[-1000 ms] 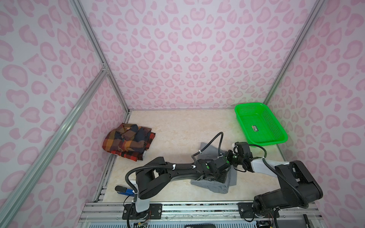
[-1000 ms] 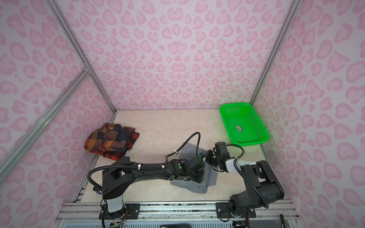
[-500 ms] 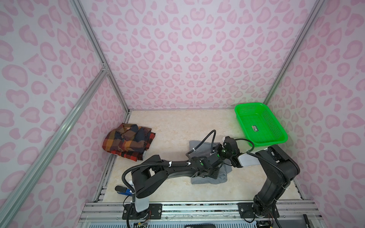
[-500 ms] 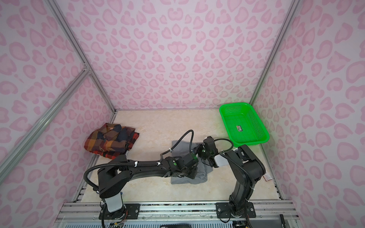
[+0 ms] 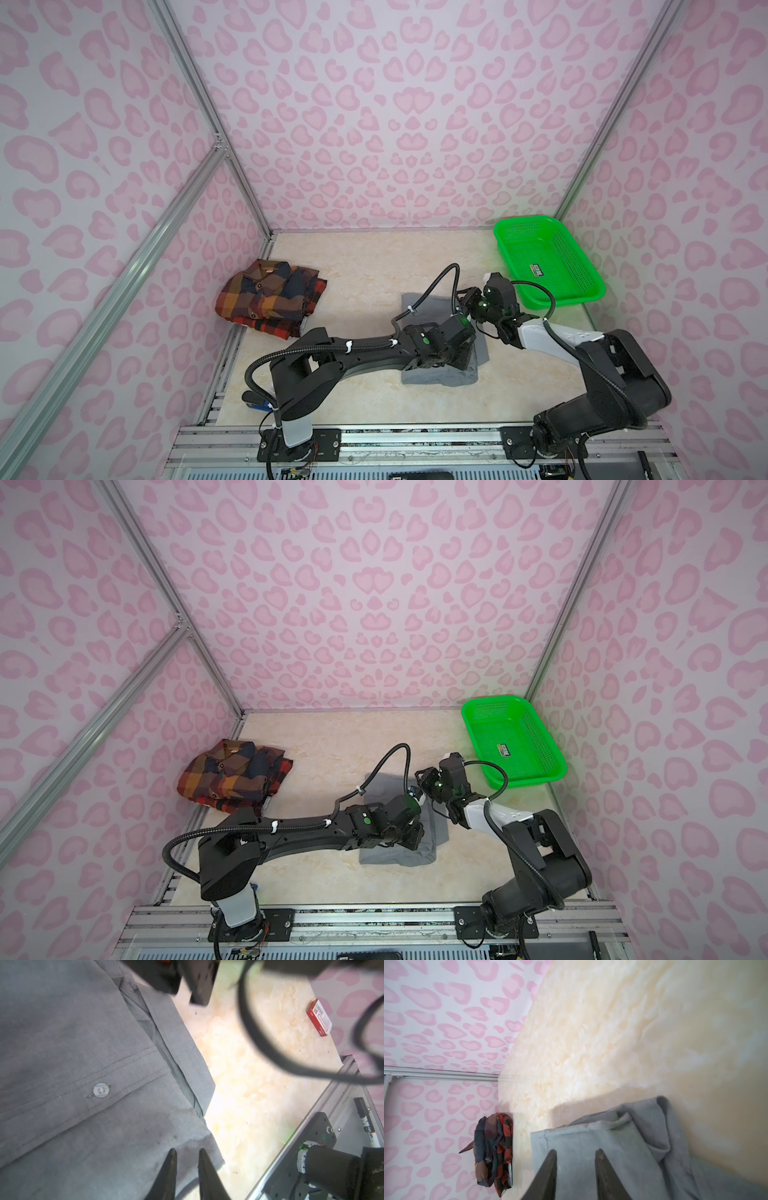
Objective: Fold and stack the long sleeve shirts
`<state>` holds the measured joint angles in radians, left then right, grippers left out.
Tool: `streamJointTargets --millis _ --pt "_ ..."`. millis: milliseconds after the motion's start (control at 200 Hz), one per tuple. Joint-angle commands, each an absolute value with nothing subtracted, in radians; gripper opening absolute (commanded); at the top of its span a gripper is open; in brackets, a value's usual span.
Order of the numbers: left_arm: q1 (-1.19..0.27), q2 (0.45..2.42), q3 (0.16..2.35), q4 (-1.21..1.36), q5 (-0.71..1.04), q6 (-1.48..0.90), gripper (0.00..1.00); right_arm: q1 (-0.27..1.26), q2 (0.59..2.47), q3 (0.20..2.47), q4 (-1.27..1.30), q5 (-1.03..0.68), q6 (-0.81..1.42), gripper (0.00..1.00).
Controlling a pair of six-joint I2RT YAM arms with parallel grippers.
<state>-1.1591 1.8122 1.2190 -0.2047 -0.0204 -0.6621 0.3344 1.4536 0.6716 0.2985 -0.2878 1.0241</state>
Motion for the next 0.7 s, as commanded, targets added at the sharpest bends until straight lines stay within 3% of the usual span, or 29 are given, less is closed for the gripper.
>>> streamJointTargets --millis 0,100,245,490,695 --pt "-1.166 1.838 1.236 -0.161 0.021 -0.652 0.23 0.320 1.357 0.720 0.044 -0.259 0.871 0.49" --pt "-1.182 1.875 1.267 -0.151 0.043 -0.655 0.23 0.275 1.258 0.736 -0.137 -0.190 0.815 0.62" --pt "-1.198 1.927 1.295 -0.143 0.062 -0.658 0.23 0.145 1.174 0.676 -0.232 -0.257 0.724 0.68" --pt "-1.208 1.972 1.275 -0.117 0.078 -0.666 0.22 0.065 1.246 0.625 -0.321 -0.454 0.600 0.70" --pt "-1.216 1.996 1.249 -0.070 0.090 -0.684 0.22 0.064 1.296 0.554 -0.270 -0.479 0.583 0.70"
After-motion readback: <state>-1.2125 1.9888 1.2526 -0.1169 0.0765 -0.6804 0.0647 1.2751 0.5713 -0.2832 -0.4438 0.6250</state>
